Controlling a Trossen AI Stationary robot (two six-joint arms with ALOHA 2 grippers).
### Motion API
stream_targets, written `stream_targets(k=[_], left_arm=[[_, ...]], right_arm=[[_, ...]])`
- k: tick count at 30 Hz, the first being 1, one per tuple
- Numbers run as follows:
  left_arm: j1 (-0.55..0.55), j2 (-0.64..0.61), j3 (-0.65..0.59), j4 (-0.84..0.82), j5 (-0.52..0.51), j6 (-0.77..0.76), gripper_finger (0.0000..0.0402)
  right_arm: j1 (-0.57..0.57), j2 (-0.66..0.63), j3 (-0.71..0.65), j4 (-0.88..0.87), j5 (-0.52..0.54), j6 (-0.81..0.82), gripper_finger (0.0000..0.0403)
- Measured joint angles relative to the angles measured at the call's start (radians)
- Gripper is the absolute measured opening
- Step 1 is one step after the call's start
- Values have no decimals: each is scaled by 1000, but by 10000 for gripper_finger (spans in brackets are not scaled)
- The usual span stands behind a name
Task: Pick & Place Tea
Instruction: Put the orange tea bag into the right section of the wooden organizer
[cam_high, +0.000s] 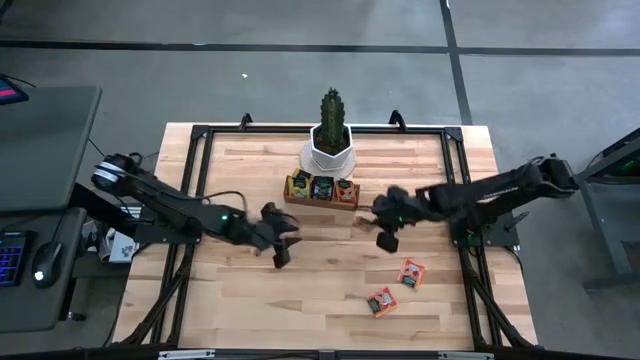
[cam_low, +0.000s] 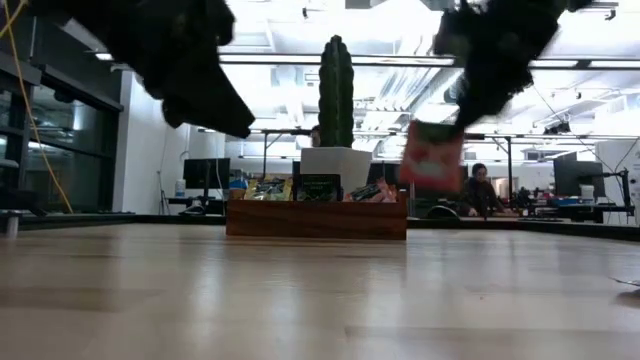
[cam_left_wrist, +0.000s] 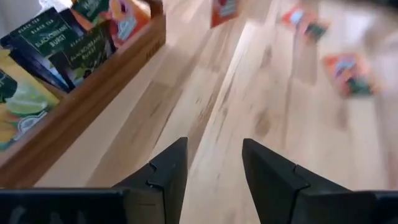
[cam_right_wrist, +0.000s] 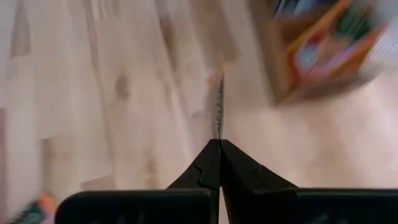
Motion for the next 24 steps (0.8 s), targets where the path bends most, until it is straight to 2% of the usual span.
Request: stream_targets(k=[3, 6, 10, 13, 18, 21, 24], left_arm=[[0, -38, -102, 191, -1, -13, 150], [1, -51, -154, 324, -17, 4, 150], [1, -51, -233, 490, -79, 35, 150], [2, -59, -339, 706, -121, 37, 150], [2, -67, -493, 1014, -128, 40, 150], [2, -68, -535, 1081, -128, 39, 150], [2, -68, -551, 1112, -126, 36, 150]], right_arm=[[-61, 6, 114, -85, 19, -188, 0], [-118, 6, 196, -123, 43, -358, 0], [-203, 22, 274, -145, 47, -496, 0], [-271, 74, 316, -146, -9, -551, 0], [-352, 208, 383, -167, -106, -597, 0], [-390, 279, 409, -175, -184, -587, 0], [-414, 335, 417, -181, -197, -575, 0]])
